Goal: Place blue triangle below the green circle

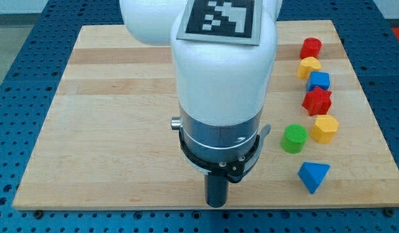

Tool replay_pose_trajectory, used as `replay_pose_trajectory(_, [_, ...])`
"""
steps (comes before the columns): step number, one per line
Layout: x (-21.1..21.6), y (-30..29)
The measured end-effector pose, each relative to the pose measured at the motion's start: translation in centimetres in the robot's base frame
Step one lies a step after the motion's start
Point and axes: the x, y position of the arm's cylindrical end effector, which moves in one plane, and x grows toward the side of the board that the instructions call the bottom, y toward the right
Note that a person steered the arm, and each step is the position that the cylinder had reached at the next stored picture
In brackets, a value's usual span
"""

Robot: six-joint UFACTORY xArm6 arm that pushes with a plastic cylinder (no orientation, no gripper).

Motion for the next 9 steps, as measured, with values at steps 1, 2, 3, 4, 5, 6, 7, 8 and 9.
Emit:
replay_pose_trajectory(1, [-0.1, 2.1])
replay_pose_trajectory(2, [0.0, 2.3])
replay_pose_trajectory(3, [-0.1, 11.5])
replay_pose_trajectory(4, [-0.3, 12.2])
replay_pose_trajectory(5, [-0.3, 13.7])
replay_pose_trajectory(6, [-0.2, 19.9])
replay_pose_trajectory(7, [-0.2, 20.0])
replay_pose_trajectory(8, [-1.8, 19.4])
replay_pose_trajectory(9, [-5.0, 16.6])
